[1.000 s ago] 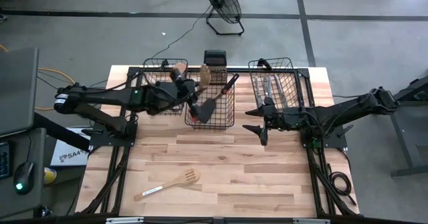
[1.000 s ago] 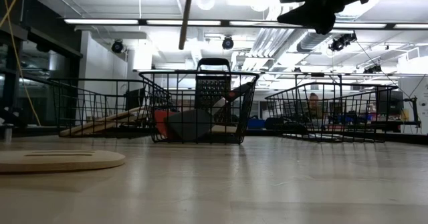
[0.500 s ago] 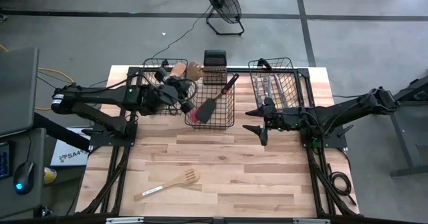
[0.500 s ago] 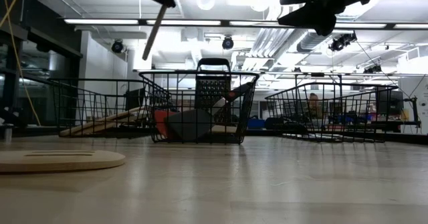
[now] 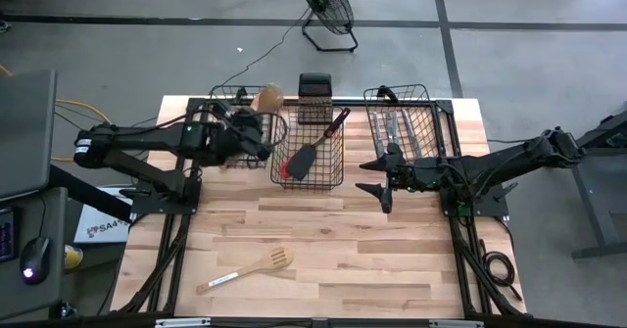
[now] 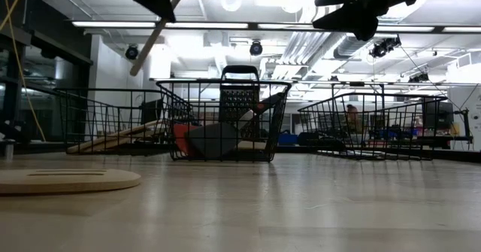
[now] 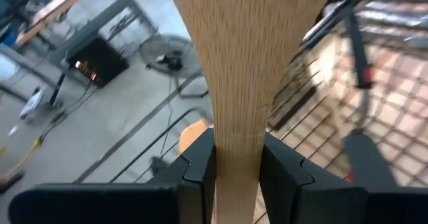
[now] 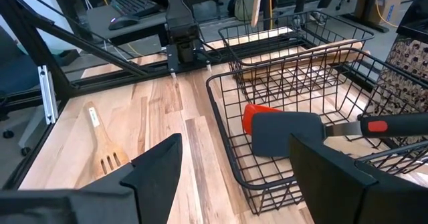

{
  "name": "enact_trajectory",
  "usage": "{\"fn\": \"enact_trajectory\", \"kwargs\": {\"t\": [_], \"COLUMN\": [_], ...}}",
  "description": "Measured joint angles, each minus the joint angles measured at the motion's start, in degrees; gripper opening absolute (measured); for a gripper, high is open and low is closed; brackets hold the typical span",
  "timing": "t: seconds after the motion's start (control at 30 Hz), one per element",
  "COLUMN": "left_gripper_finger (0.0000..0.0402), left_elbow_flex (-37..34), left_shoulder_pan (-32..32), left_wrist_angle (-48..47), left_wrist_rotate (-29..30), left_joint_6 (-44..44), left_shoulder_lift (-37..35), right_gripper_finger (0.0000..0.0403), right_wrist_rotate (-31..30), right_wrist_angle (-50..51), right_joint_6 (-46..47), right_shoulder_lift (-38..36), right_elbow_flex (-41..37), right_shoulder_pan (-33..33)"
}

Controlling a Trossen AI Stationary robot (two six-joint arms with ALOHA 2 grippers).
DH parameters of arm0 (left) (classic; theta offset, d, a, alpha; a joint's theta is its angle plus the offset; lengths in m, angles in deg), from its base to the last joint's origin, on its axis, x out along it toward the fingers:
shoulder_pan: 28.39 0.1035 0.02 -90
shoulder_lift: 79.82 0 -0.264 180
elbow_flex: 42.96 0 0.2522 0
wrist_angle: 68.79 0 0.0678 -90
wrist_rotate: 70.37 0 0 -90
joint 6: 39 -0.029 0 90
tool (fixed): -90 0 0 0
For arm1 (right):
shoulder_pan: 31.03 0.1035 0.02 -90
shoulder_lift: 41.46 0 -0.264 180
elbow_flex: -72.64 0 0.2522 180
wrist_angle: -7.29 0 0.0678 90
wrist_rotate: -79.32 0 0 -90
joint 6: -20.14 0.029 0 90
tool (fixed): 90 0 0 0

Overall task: Pick & Place Kitchen Items
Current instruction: Put the light brown wooden serving fork into the left wire basket

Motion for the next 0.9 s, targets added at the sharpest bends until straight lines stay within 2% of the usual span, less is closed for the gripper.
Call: {"fn": "enact_trajectory", "kwargs": {"t": [0.57, 0.73, 0.9], "left_gripper_finger": [0.0081, 0.008, 0.008], "left_elbow_flex": [0.0, 0.0, -2.85], "left_shoulder_pan": [16.44, 21.65, 25.89], "left_wrist_angle": [-6.39, -8.55, -9.04], "left_wrist_rotate": [-11.55, -18.23, -21.09], "left_joint_6": [2.86, 3.9, 4.26], "left_shoulder_lift": [0.05, 0.1, 0.6], "right_gripper_finger": [0.0263, 0.0263, 0.0263], "right_wrist_rotate": [0.01, 0.02, 0.22], "right_wrist_angle": [0.19, 0.84, 1.06], "right_joint_6": [0.69, 1.34, 1.51], "right_shoulder_lift": [0.0, 0.0, 0.02], "right_elbow_flex": [0.0, 0.0, 0.0], "right_shoulder_pan": [-0.02, -0.02, -0.01]}}
